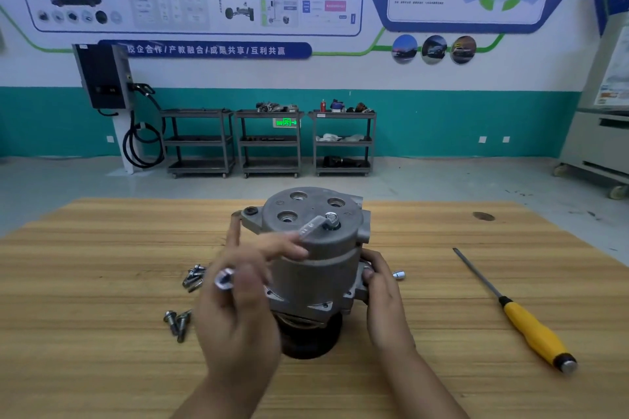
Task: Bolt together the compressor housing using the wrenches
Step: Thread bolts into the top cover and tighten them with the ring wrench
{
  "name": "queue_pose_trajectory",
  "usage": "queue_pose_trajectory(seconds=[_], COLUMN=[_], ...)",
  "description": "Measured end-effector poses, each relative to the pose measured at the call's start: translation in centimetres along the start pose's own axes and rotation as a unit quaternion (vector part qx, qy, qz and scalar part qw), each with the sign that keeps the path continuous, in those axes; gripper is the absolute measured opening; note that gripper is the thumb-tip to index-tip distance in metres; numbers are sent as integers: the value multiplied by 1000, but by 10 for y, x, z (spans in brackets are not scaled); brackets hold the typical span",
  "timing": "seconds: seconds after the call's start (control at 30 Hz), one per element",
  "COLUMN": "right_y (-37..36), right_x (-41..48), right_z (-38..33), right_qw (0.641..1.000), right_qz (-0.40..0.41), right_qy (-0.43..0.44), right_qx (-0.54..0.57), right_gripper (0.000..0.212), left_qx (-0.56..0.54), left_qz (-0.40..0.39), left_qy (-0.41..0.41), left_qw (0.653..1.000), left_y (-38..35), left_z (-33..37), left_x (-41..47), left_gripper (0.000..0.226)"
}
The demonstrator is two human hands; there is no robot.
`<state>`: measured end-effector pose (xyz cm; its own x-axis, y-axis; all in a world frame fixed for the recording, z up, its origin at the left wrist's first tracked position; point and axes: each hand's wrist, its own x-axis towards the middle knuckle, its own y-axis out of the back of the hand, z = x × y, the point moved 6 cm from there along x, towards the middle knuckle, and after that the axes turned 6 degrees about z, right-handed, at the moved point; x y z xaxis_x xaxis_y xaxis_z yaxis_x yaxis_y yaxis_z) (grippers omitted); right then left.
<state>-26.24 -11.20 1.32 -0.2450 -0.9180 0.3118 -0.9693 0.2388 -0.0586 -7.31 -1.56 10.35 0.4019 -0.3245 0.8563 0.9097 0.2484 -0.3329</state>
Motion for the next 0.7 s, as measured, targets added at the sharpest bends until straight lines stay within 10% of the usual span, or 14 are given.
queue_pose_trajectory(seconds=[0.23, 0.47, 0.7], right_y=[-18, -20, -19], right_x=[-6, -7, -7], right_z=[13, 15, 14], right_qw=[999, 1000, 1000], right_qz=[-4, -5, -7], right_qy=[15, 18, 19], right_qx=[36, 15, 20], right_gripper=[37, 34, 36], left_qx=[149, 233, 387], left_qz=[114, -62, -285], left_qy=[241, 405, 368], left_qw=[952, 882, 796], left_y=[23, -9, -73], left_z=[-64, -119, -138], left_x=[44, 86, 104], left_gripper=[13, 23, 34])
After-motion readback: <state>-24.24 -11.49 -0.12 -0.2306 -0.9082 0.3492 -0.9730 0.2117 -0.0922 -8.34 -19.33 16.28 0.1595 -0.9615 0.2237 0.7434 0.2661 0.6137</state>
